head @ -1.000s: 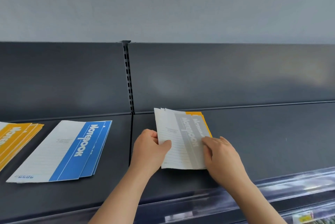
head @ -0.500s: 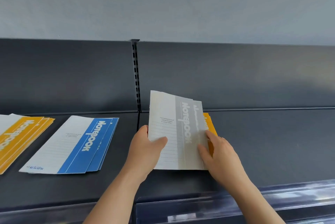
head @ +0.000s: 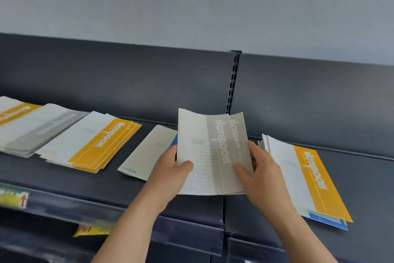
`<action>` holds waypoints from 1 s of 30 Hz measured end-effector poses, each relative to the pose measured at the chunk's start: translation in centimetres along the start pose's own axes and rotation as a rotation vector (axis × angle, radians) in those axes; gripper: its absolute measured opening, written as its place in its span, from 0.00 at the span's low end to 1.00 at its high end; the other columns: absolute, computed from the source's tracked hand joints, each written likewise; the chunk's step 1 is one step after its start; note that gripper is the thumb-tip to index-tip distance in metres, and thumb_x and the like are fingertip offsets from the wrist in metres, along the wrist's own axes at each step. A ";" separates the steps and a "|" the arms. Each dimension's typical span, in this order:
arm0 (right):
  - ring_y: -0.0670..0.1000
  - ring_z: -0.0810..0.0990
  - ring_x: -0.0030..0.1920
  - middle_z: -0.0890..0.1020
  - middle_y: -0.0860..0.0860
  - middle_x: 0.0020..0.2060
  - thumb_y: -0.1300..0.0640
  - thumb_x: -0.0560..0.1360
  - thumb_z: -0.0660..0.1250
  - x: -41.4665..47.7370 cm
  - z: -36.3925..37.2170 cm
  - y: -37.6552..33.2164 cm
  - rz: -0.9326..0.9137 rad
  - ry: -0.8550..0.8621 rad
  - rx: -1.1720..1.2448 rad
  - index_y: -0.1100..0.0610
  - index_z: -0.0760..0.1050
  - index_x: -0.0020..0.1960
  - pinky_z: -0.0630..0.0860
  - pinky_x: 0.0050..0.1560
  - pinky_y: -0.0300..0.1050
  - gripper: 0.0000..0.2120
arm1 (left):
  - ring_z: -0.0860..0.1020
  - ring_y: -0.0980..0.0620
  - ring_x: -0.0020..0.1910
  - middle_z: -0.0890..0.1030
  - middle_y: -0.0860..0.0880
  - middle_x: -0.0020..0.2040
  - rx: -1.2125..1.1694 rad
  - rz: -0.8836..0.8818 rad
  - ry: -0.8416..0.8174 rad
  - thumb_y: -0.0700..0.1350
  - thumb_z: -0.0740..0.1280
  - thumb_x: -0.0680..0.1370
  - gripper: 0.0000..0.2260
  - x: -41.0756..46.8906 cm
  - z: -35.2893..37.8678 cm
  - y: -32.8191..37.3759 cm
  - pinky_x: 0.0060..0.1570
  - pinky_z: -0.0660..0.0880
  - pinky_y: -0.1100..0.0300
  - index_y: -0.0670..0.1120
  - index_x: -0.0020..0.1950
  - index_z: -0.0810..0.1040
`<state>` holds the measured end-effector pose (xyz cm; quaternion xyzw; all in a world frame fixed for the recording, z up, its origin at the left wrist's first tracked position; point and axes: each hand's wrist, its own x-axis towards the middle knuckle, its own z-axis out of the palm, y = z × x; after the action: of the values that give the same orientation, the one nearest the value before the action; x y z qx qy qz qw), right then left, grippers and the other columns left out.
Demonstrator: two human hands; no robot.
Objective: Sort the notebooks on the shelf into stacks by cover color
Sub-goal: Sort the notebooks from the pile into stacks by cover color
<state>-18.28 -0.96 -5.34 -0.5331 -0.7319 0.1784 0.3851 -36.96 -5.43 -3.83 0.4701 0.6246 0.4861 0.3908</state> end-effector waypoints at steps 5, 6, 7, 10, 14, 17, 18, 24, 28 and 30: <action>0.43 0.75 0.47 0.73 0.42 0.47 0.54 0.75 0.66 0.2 5.1 -5.0 -0.048 -0.061 0.061 0.45 0.68 0.63 0.71 0.42 0.33 0.18 | 0.78 0.61 0.53 0.81 0.61 0.54 0.043 0.066 0.100 0.37 0.60 0.79 0.16 -0.6 -6.9 -1.3 0.39 0.73 0.72 0.56 0.59 0.76; 0.42 0.74 0.46 0.73 0.41 0.46 0.55 0.75 0.66 0.3 6.2 -6.1 -0.056 -0.066 0.071 0.45 0.68 0.63 0.69 0.39 0.31 0.18 | 0.79 0.61 0.52 0.81 0.61 0.54 0.043 0.080 0.131 0.37 0.61 0.79 0.16 -0.8 -8.4 -1.5 0.38 0.74 0.72 0.56 0.59 0.77; 0.41 0.74 0.45 0.73 0.40 0.45 0.55 0.75 0.66 0.3 7.4 -7.3 -0.061 -0.072 0.082 0.45 0.69 0.62 0.68 0.37 0.30 0.17 | 0.79 0.61 0.51 0.82 0.60 0.53 0.036 0.094 0.161 0.37 0.61 0.79 0.15 -0.9 -10.0 -1.8 0.38 0.74 0.72 0.56 0.57 0.78; 0.41 0.75 0.44 0.75 0.40 0.46 0.55 0.75 0.66 0.4 11.0 -11.1 -0.066 -0.114 0.130 0.45 0.70 0.62 0.68 0.37 0.31 0.17 | 0.80 0.62 0.49 0.83 0.61 0.50 0.028 0.123 0.237 0.37 0.63 0.78 0.16 -1.4 -15.2 -2.7 0.38 0.75 0.73 0.59 0.52 0.79; 0.44 0.76 0.44 0.75 0.43 0.49 0.51 0.75 0.65 0.2 16.1 -16.3 -0.059 -0.162 0.134 0.45 0.69 0.65 0.73 0.39 0.35 0.18 | 0.81 0.62 0.47 0.84 0.61 0.47 0.055 0.120 0.283 0.37 0.65 0.78 0.16 -1.9 -22.2 -4.0 0.40 0.76 0.70 0.61 0.48 0.79; 0.45 0.76 0.45 0.77 0.46 0.50 0.52 0.75 0.66 -0.2 19.8 -20.0 -0.071 -0.166 0.134 0.47 0.69 0.66 0.76 0.43 0.39 0.19 | 0.82 0.61 0.47 0.84 0.60 0.46 0.070 0.108 0.312 0.38 0.65 0.77 0.16 -2.1 -27.2 -5.0 0.42 0.77 0.67 0.61 0.47 0.79; 0.46 0.77 0.45 0.77 0.46 0.50 0.52 0.75 0.66 -0.3 21.0 -21.1 -0.071 -0.162 0.136 0.47 0.69 0.65 0.76 0.44 0.40 0.20 | 0.81 0.61 0.47 0.84 0.60 0.47 0.072 0.106 0.312 0.38 0.65 0.77 0.15 -2.1 -28.7 -5.3 0.41 0.76 0.68 0.61 0.47 0.79; 0.45 0.77 0.43 0.77 0.45 0.47 0.53 0.75 0.66 -0.7 26.5 -25.8 -0.061 -0.152 0.124 0.48 0.71 0.63 0.78 0.41 0.42 0.17 | 0.81 0.62 0.48 0.84 0.60 0.48 0.109 0.075 0.268 0.35 0.62 0.77 0.19 -1.5 -35.8 -6.9 0.45 0.78 0.65 0.60 0.49 0.79; 0.45 0.78 0.44 0.78 0.46 0.49 0.52 0.75 0.66 0.2 29.0 -27.8 -0.062 -0.167 0.098 0.49 0.71 0.63 0.79 0.41 0.41 0.16 | 0.81 0.61 0.49 0.83 0.59 0.50 0.143 0.080 0.276 0.35 0.62 0.77 0.16 0.1 -38.8 -8.0 0.43 0.77 0.68 0.55 0.55 0.80; 0.46 0.78 0.45 0.77 0.45 0.50 0.50 0.76 0.65 0.9 30.1 -28.6 -0.052 -0.177 0.093 0.48 0.70 0.64 0.79 0.41 0.39 0.17 | 0.80 0.61 0.49 0.83 0.59 0.50 0.167 0.094 0.287 0.36 0.62 0.78 0.15 1.2 -40.0 -8.3 0.41 0.76 0.71 0.54 0.56 0.80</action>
<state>-59.51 -6.10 -5.08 -0.4777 -0.7676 0.2485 0.3476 -76.76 -14.58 -3.09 0.4555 0.6895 0.5124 0.2337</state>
